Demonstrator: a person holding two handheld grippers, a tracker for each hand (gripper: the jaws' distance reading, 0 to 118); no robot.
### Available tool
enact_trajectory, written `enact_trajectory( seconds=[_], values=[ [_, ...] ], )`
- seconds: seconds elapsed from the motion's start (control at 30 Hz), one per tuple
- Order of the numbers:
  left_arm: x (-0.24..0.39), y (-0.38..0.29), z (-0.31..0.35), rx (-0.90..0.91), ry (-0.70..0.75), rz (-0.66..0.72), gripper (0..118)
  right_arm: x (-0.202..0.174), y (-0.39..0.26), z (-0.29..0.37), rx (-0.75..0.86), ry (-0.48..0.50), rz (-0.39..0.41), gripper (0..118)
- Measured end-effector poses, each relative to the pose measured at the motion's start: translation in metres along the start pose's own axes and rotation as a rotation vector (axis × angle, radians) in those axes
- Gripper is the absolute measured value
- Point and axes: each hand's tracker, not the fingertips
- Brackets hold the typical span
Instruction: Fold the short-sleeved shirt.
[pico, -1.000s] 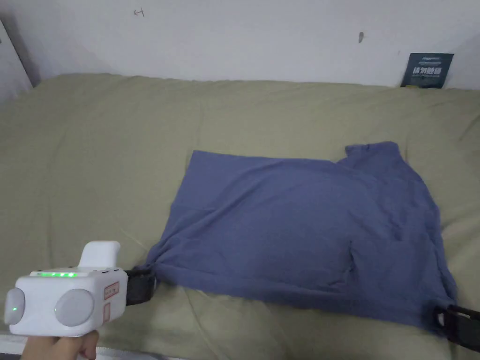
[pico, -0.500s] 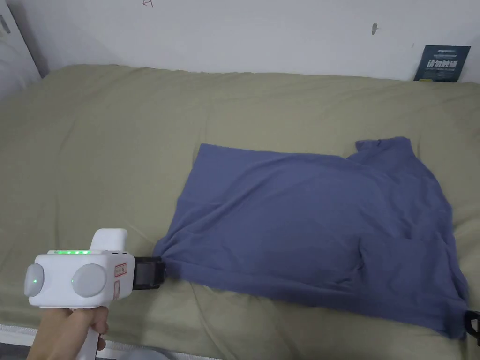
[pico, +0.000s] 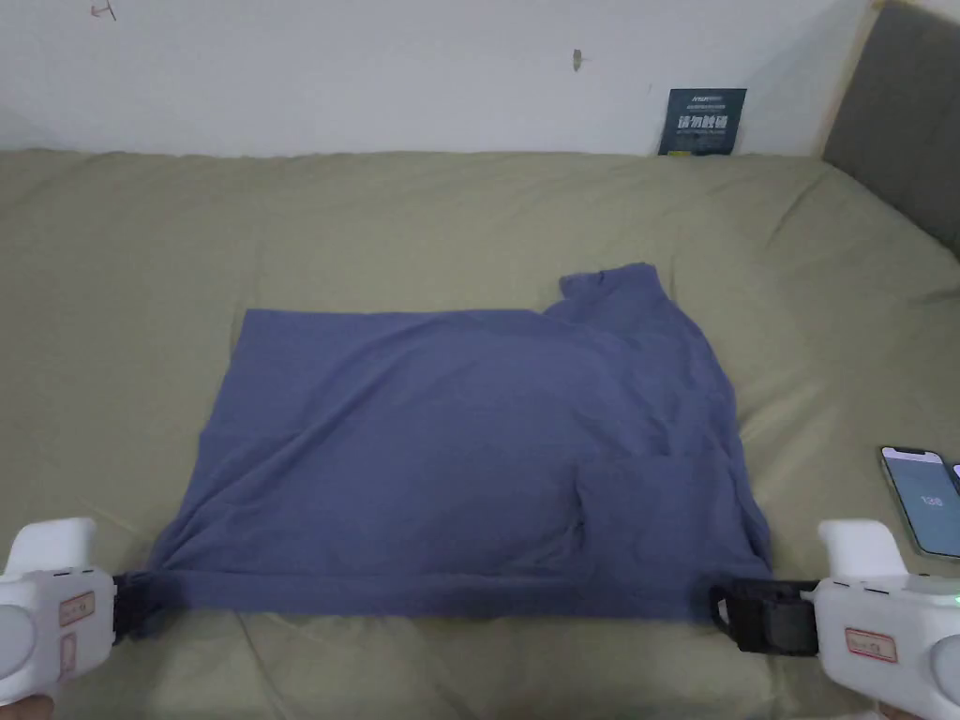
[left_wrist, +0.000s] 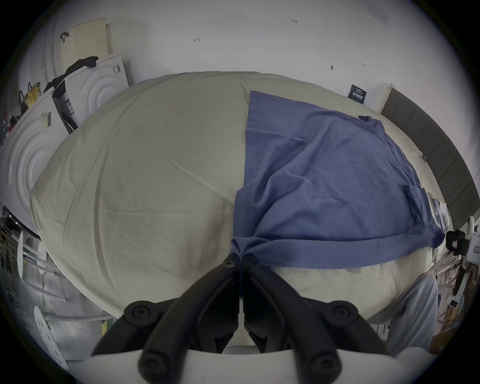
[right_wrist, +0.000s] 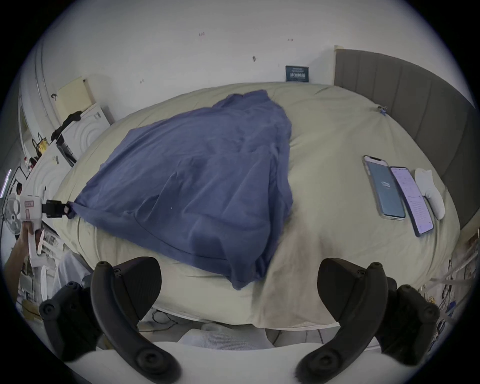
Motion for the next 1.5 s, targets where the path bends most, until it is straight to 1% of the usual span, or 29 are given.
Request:
enact_trajectory(
  seconds=[0.03,0.07,0.1,0.13,0.17,0.2,0.23,0.27,0.3,0.33,0.37,0.4,0.47,0.5,0.6,0.63,0.73,0.77,0.87,1.0,1.03,1.13,1.27,1.33,1.4,1.5],
  values=[
    [-0.005,0.007,-0.004,-0.004,-0.004,0.002,0,0.004,0.001,-0.005,-0.027,-0.004,0.011,118],
    [0.008,-0.013,0.017,-0.002,-0.002,0.000,0,0.007,0.001,-0.011,-0.025,-0.022,0.017,118],
    [0.007,-0.011,0.016,-0.005,0.003,-0.007,0,-0.003,-0.010,-0.029,-0.030,-0.023,0.031,117],
    [0.004,-0.008,0.015,-0.007,0.007,-0.013,0,-0.002,-0.013,-0.037,-0.043,-0.024,0.039,108],
    [0.001,-0.006,0.014,-0.007,0.008,-0.015,0,-0.001,-0.016,-0.041,-0.050,-0.021,0.043,71],
    [0.014,-0.010,0.015,-0.010,0.010,-0.017,0,0.001,-0.019,-0.043,-0.046,-0.022,0.052,18],
    [0.012,-0.009,0.014,-0.010,0.011,-0.019,0,0.001,-0.013,-0.038,-0.044,-0.054,0.069,4],
    [0.010,-0.007,0.012,-0.011,0.014,-0.020,0,0.003,-0.015,-0.040,-0.053,-0.073,0.091,4],
    [0.008,-0.005,0.011,-0.013,0.015,-0.023,0,0.005,-0.018,-0.036,-0.045,-0.025,0.072,4],
    [0.019,-0.011,0.021,-0.014,0.019,-0.026,0,0.007,-0.018,-0.034,-0.059,-0.009,0.050,4],
    [0.018,-0.011,0.023,-0.018,0.015,-0.029,0,0.013,-0.025,-0.018,-0.027,-0.079,-0.051,4],
    [0.017,-0.011,0.024,-0.017,0.011,-0.031,0,0.014,-0.027,-0.012,-0.016,-0.084,-0.050,4],
    [0.016,-0.011,0.023,-0.013,0.018,-0.054,0,0.015,-0.026,-0.002,0.000,-0.086,-0.044,4],
    [0.015,-0.009,0.024,-0.008,0.022,-0.061,0,-0.006,-0.009,0.003,-0.011,-0.104,0.007,4],
    [0.018,-0.002,0.036,0.010,0.018,-0.055,0,-0.018,0.008,0.012,0.020,-0.111,0.033,4],
    [0.018,0.002,0.039,0.016,0.014,-0.053,0,-0.012,0.013,0.016,0.033,-0.090,0.050,4],
    [0.016,0.019,0.039,0.044,0.011,-0.060,0,-0.016,0.040,0.022,0.059,-0.091,0.069,4],
    [0.017,0.027,0.040,0.052,0.010,-0.066,0,-0.011,0.048,0.023,0.071,-0.080,0.086,4],
    [0.019,0.051,0.036,0.078,0.008,-0.081,0,-0.012,0.083,0.021,0.101,-0.092,0.098,4],
    [0.035,0.090,0.030,0.114,0.013,-0.104,0,-0.002,0.131,0.002,0.114,-0.091,0.098,4],
    [0.038,0.100,0.026,0.117,0.014,-0.112,0,0.007,0.138,-0.012,0.116,-0.094,0.096,4],
    [0.049,0.136,0.010,0.113,0.022,-0.127,0,0.017,0.177,-0.037,0.108,-0.104,0.088,4],
    [0.055,0.176,-0.029,0.090,0.035,-0.135,0,0.029,0.215,-0.083,0.076,-0.131,0.088,4],
    [0.060,0.189,-0.047,0.078,0.047,-0.144,0,0.035,0.230,-0.105,0.047,-0.126,0.067,4],
    [0.062,0.203,-0.072,0.050,0.051,-0.145,0,0.040,0.241,-0.130,0.002,-0.146,0.069,4],
    [0.070,0.209,-0.096,0.016,0.056,-0.163,0,0.045,0.244,-0.159,-0.059,-0.158,0.053,4]
  ],
)
